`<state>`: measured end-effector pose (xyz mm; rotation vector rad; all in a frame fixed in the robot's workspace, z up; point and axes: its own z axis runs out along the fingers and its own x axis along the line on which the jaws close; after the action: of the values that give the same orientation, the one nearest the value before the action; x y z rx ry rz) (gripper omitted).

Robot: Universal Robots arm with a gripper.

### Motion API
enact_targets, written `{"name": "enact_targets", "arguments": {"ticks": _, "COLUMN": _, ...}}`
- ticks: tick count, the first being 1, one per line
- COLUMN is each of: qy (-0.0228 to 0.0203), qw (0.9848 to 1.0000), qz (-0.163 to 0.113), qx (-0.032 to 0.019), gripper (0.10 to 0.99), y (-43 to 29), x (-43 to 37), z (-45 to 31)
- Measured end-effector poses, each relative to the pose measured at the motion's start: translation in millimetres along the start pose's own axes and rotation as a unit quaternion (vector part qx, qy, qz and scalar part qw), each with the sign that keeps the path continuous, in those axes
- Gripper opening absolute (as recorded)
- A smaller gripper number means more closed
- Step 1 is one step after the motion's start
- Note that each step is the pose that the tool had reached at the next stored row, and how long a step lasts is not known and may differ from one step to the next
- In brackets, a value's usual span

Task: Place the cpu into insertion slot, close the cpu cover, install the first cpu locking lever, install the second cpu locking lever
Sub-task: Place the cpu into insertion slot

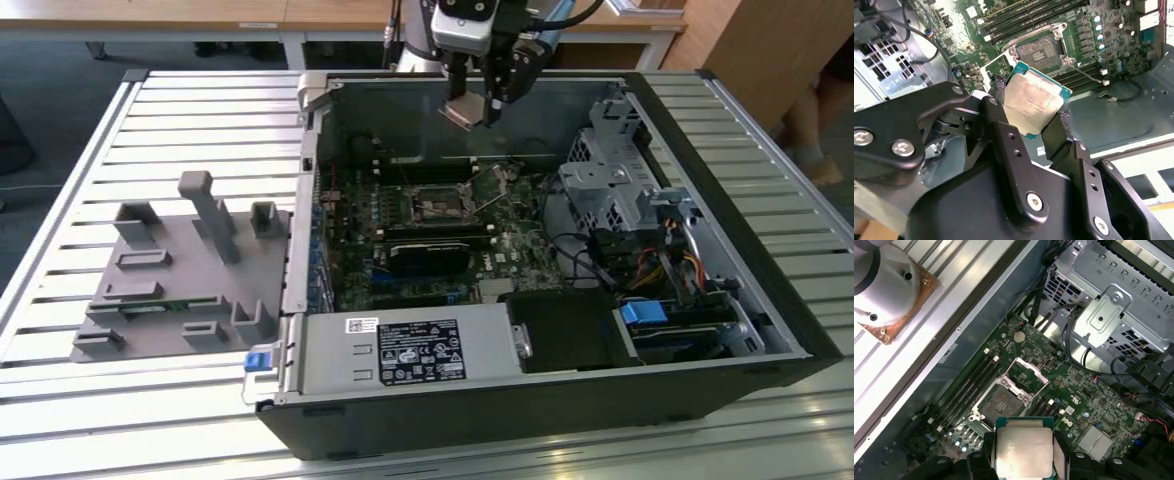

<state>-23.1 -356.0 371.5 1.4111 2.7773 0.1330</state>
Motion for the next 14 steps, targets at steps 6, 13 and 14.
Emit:
{"name": "enact_targets", "arguments": {"ticks": 6, "qy": -0.0033, "qw": 0.9993, "qz": 0.037, "qx": -0.0006, "gripper": 0.541, "y": 0.1, "x": 0.1, "z": 0.4}}
{"name": "enact_targets", "arguments": {"ticks": 13, "qy": -0.0073, "qw": 0.9966, "qz": 0.082, "qx": -0.0014, "gripper": 0.541, "y": 0.1, "x": 0.3, "z": 0.9}}
{"name": "enact_targets", "arguments": {"ticks": 14, "qy": -0.0079, "qw": 0.996, "qz": 0.089, "qx": -0.0015, "gripper": 0.541, "y": 0.1, "x": 0.3, "z": 1.0}}
